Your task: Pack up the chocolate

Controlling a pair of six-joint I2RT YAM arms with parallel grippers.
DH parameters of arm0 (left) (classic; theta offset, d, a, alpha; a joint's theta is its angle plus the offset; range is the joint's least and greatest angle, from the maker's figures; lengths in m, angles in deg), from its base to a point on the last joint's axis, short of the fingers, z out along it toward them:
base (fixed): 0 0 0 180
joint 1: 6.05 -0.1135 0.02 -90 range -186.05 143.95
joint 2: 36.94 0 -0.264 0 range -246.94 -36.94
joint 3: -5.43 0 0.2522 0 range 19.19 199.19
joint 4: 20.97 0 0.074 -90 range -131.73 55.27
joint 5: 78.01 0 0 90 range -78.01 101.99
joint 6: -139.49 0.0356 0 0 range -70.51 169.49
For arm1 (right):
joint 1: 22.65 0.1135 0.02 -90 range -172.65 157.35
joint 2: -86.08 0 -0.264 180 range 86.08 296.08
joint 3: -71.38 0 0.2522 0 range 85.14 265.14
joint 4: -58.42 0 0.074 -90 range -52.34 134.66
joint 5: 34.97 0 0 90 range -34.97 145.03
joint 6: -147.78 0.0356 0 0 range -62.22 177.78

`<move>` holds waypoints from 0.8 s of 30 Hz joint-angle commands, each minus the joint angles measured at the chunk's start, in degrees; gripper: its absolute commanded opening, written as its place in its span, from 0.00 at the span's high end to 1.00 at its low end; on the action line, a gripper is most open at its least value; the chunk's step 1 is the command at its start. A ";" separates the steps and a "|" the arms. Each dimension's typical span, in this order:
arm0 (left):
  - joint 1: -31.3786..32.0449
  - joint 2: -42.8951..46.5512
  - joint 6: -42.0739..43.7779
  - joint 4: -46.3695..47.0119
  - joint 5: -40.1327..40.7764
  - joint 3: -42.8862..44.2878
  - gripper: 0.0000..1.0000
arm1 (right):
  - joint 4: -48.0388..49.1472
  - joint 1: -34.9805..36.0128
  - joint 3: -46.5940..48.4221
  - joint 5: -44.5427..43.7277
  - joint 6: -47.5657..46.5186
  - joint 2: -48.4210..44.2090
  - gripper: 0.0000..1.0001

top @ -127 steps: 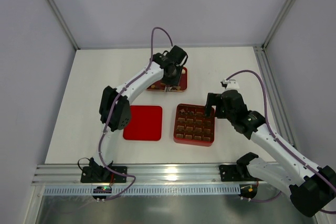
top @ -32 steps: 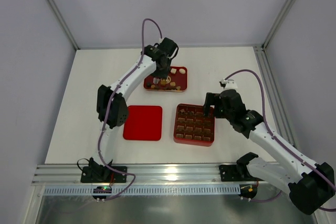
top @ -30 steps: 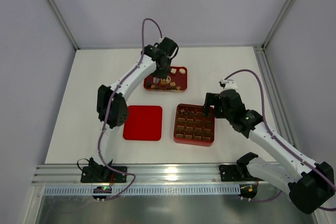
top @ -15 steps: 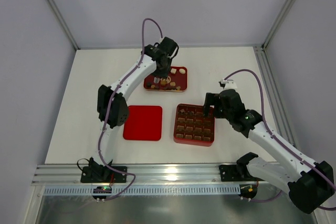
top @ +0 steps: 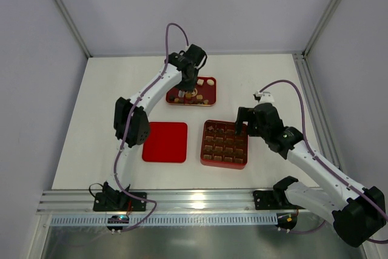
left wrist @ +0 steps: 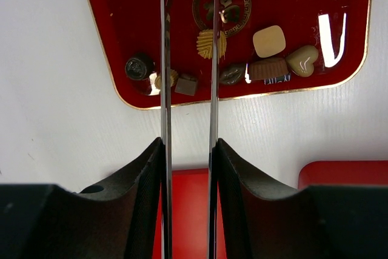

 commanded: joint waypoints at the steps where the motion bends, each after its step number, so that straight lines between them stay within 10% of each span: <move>1: -0.42 -0.11 -0.37 1.39 -0.25 1.29 0.62 | 1.35 -0.43 0.40 -0.74 -1.03 -0.71 0.00; 24: -0.42 0.93 -0.46 1.30 -0.16 0.59 0.72 | 1.44 -0.52 -0.04 -0.56 -1.29 -0.89 0.00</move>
